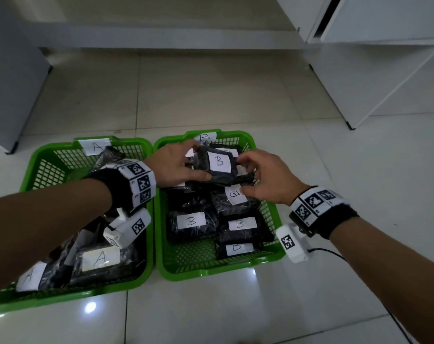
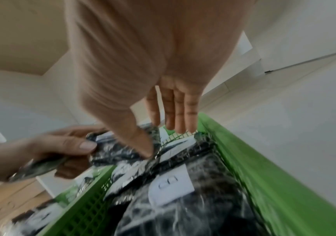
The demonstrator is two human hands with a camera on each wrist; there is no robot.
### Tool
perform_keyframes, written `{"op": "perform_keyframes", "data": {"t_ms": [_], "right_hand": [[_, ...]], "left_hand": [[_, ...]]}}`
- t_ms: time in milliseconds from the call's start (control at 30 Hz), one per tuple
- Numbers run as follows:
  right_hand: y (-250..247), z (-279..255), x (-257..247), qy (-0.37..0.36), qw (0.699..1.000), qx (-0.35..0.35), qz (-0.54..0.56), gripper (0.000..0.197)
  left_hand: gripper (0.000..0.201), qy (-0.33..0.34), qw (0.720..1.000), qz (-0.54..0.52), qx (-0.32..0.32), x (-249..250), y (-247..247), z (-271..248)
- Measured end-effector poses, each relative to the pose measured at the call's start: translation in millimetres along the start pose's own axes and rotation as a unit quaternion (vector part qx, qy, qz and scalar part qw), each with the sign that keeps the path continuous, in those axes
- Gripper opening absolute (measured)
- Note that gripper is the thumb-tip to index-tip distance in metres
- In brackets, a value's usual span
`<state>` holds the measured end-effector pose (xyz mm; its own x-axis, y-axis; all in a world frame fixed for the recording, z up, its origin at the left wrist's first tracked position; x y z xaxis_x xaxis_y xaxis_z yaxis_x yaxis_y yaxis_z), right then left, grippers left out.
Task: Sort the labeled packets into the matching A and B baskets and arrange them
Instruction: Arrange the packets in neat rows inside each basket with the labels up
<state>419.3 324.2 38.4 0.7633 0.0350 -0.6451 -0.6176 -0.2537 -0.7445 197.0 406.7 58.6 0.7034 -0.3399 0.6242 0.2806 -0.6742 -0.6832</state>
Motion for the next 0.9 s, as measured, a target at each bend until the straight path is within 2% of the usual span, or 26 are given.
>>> {"op": "perform_keyframes", "data": {"t_ms": [67,167,300,467,667,700,767,833,900], "right_hand": [[6,-9,3,0.008,0.999,0.023,-0.038,0.032],[10,-10,5,0.014,0.994,0.038,-0.101,0.019],[1,18,8,0.027,0.988,0.04,-0.144,0.022],[9,68,1,0.028,0.986,0.009,-0.163,0.019],[13,100,-1,0.018,0.977,-0.024,-0.213,0.039],[13,101,1,0.014,0.974,-0.04,-0.222,0.039],[12,102,1,0.008,0.966,-0.054,-0.253,0.024],[7,100,0,0.002,0.964,-0.027,-0.266,0.015],[-4,96,-3,-0.003,0.979,0.046,-0.2,0.017]], "left_hand": [[0.068,-0.013,1.0,0.003,0.02,-6,-7,0],[0.066,-0.047,0.997,-0.018,0.061,-22,-17,-2],[0.07,-0.07,0.987,-0.106,0.1,-41,-29,-2],[0.056,-0.059,0.971,-0.198,0.121,-46,-32,-2],[0.064,-0.043,0.975,-0.182,0.12,-52,-29,-3],[0.066,-0.042,0.977,-0.173,0.119,-53,-28,-2],[0.068,-0.04,0.977,-0.168,0.122,-57,-27,-1],[0.076,-0.042,0.978,-0.159,0.128,-59,-27,2],[0.083,-0.045,0.981,-0.137,0.127,-59,-28,6]]}}
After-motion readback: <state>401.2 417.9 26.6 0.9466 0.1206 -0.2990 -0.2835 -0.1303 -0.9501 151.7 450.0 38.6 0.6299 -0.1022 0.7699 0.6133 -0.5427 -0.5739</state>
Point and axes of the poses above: each hand's wrist, its own z-axis towards the middle knuckle, its own y-axis out of the palm, x = y × z, the point moved 4 cm from there along z, towards the middle knuckle, and after that the axes turned 10 degrees about -x, right-handed, at the moved point
